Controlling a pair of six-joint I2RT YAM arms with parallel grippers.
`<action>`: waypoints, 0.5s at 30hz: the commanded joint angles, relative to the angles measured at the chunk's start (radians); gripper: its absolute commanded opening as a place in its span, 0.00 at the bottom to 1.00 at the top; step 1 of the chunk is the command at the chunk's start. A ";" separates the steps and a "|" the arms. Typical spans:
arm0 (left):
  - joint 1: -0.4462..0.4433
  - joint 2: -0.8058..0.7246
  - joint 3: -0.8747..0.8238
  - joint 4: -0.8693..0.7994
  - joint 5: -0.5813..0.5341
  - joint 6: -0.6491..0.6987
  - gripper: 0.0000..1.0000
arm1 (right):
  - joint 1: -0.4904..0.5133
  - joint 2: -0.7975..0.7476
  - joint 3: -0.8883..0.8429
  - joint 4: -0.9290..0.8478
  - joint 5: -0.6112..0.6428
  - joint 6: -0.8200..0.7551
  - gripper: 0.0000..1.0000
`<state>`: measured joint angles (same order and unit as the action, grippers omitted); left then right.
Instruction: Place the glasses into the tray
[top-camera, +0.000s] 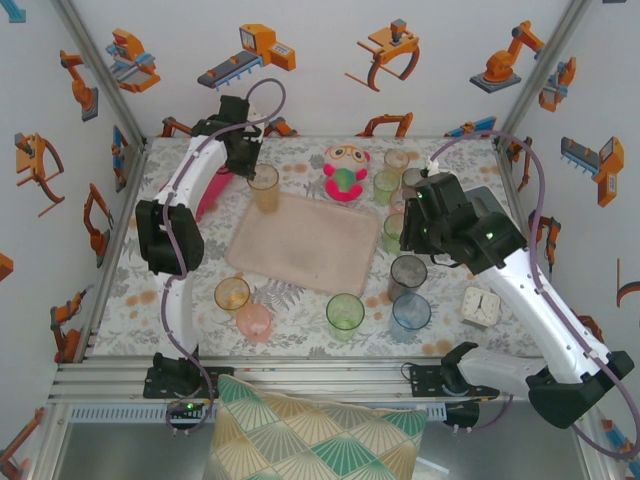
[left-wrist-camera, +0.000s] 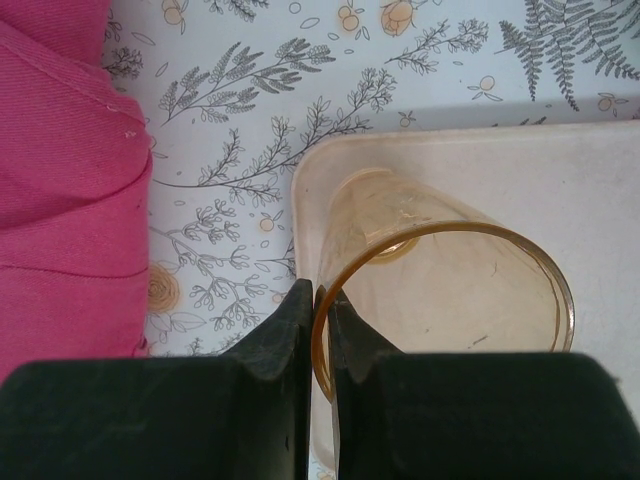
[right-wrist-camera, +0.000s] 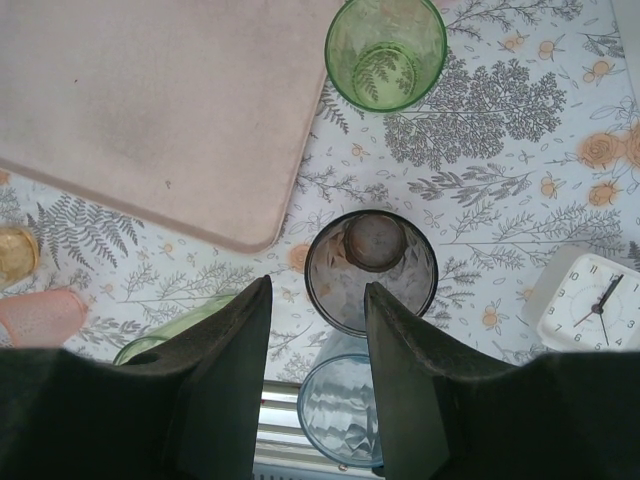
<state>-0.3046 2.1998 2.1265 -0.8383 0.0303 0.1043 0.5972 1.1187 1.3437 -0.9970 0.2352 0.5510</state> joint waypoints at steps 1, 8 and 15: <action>0.007 0.023 0.047 0.001 0.018 -0.016 0.14 | 0.004 -0.019 -0.003 0.000 0.025 0.017 0.42; 0.006 0.053 0.097 -0.022 0.005 -0.014 0.14 | 0.004 -0.020 -0.001 -0.008 0.030 0.015 0.43; 0.010 0.060 0.101 -0.030 -0.017 0.002 0.14 | 0.004 -0.017 -0.001 -0.006 0.034 0.013 0.43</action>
<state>-0.3038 2.2406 2.1918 -0.8467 0.0216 0.1017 0.5972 1.1133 1.3434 -0.9974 0.2424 0.5533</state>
